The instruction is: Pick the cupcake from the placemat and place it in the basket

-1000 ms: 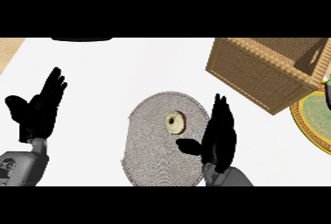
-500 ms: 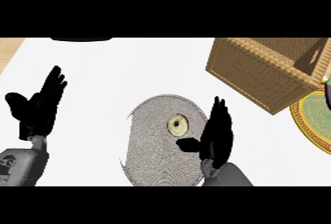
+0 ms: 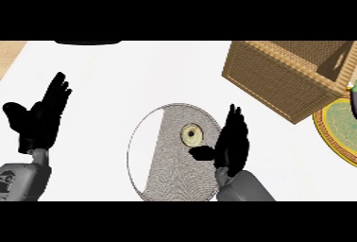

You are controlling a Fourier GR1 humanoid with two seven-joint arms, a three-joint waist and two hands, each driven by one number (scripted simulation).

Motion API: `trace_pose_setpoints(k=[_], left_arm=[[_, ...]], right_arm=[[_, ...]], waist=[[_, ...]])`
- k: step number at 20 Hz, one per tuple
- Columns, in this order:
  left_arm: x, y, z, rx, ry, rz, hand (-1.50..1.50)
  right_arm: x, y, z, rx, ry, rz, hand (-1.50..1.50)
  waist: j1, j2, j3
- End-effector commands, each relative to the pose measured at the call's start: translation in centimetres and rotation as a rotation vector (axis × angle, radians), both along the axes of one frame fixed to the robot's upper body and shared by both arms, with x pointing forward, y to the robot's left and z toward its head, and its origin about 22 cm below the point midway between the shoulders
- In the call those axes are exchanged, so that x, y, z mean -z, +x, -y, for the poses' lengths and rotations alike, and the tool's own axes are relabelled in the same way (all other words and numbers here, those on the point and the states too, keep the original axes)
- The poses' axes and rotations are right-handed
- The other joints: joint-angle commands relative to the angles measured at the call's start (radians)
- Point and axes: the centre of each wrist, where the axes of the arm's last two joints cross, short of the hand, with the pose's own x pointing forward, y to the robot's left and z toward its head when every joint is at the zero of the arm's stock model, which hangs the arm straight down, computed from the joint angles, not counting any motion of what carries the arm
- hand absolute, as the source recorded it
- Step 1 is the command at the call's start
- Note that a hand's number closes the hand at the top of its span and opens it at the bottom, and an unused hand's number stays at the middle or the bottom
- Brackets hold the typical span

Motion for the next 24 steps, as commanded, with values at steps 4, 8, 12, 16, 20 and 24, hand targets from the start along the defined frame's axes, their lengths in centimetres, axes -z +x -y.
trace_pose_setpoints(k=[4,8,12,16,20,24], left_arm=[[-0.4,-0.2,1.6,0.006,-0.015,0.003,0.0],[0.8,0.2,0.7,-0.003,0.018,0.011,0.0],[0.1,-0.2,2.8,0.005,0.007,0.024,0.0],[-1.5,0.6,0.6,-0.003,-0.006,-0.002,0.0],[1.4,-0.2,0.4,0.015,0.016,0.001,0.0],[-0.2,1.1,2.9,0.073,-0.009,0.022,0.0]], right_arm=[[0.7,1.2,-0.8,0.132,0.068,-0.102,-1.5],[0.6,2.1,-1.3,0.034,0.064,-0.157,1.5],[1.7,1.8,-0.9,-0.062,0.012,-0.214,1.5],[2.9,-0.1,-1.8,-0.061,0.105,-0.152,1.5],[4.0,0.6,-2.4,-0.125,0.075,-0.132,1.5],[1.7,2.3,-4.2,-0.391,0.02,-0.123,1.5]], waist=[[0.007,0.001,0.0],[0.003,0.003,0.0],[0.001,0.001,0.0],[0.003,0.0,0.0],[0.017,0.006,0.0],[0.078,0.024,0.003]])
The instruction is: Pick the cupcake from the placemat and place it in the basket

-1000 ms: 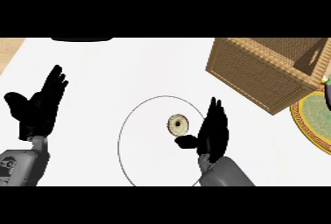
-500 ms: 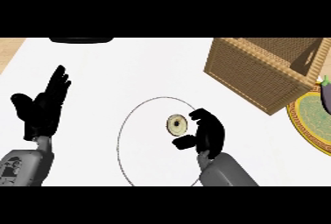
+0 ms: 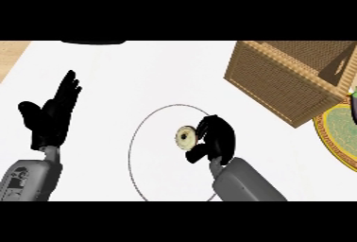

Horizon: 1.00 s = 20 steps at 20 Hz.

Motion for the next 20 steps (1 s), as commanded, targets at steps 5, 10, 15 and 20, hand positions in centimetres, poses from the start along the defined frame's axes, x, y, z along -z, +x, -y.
trace_pose_setpoints(k=[5,10,15,20], left_arm=[[-0.6,0.5,0.9,0.048,-0.008,0.005,0.0],[-0.6,0.6,0.3,0.033,-0.008,-0.008,0.0],[0.0,0.6,0.3,0.041,-0.002,-0.011,0.0],[-0.5,0.5,0.8,-0.011,0.006,-0.008,0.0]], right_arm=[[1.7,0.9,-2.7,-0.255,0.021,-0.018,1.5],[0.3,1.3,-3.1,-0.181,0.2,0.213,1.5],[-2.7,1.0,-5.3,-0.179,0.343,0.45,1.5],[-7.3,3.3,-7.4,-0.166,0.383,0.554,1.5]], waist=[[0.068,0.046,0.022],[0.049,0.036,0.021],[0.038,0.031,0.02],[0.009,0.021,0.018]])
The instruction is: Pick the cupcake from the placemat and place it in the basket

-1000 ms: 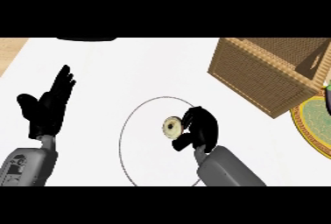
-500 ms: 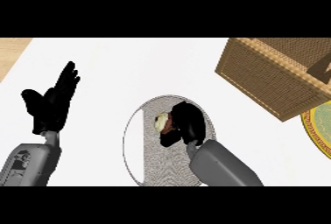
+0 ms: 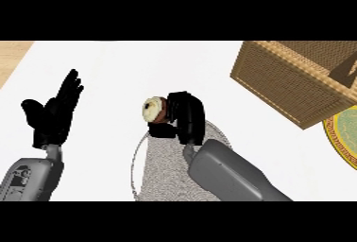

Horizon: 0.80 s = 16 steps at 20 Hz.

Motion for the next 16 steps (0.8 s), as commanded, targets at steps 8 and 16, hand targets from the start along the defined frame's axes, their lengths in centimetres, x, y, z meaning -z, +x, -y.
trace_pose_setpoints(k=[8,16], left_arm=[[0.6,-1.0,-2.8,-0.06,-0.001,-0.009,0.0],[-0.5,0.0,-0.7,-0.036,-0.007,-0.004,0.0]], right_arm=[[-9.7,4.3,-3.5,0.15,-0.016,0.085,1.5],[-15.9,8.4,-0.5,0.306,0.089,0.168,1.5]], waist=[[-0.05,-0.012,-0.002],[-0.053,-0.008,-0.001]])
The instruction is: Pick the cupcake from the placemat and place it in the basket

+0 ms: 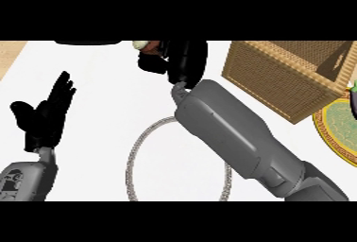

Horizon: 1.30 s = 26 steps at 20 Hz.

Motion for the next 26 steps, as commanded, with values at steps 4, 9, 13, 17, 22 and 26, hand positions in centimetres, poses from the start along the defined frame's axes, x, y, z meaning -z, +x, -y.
trace_pose_setpoints(k=[4,9,13,17,22,26], left_arm=[[-1.3,0.4,-0.7,-0.013,-0.009,-0.013,0.0],[-1.5,-0.2,1.6,0.01,-0.002,0.007,0.0],[-1.1,-0.9,0.0,0.004,0.005,0.013,0.0],[0.4,-0.2,0.4,0.004,0.001,0.013,0.0],[-0.4,-0.4,-0.2,0.022,0.009,0.023,0.0],[-1.7,0.9,-0.9,0.015,0.003,0.014,0.0]], right_arm=[[-4.0,3.5,3.2,0.147,-0.01,-0.007,1.5],[-5.8,6.4,6.3,0.232,-0.054,-0.034,1.5],[-5.7,7.9,9.2,0.258,-0.113,-0.07,1.5],[-3.8,8.5,8.4,0.283,-0.159,-0.121,1.5],[-2.6,9.9,12.9,0.326,-0.145,-0.169,1.5],[0.3,10.1,15.6,0.366,-0.165,-0.202,1.5]], waist=[[0.0,0.002,0.0],[0.013,0.005,0.001],[0.021,0.007,0.001],[0.022,0.013,0.0],[0.032,0.016,0.0],[0.031,0.021,0.001]])
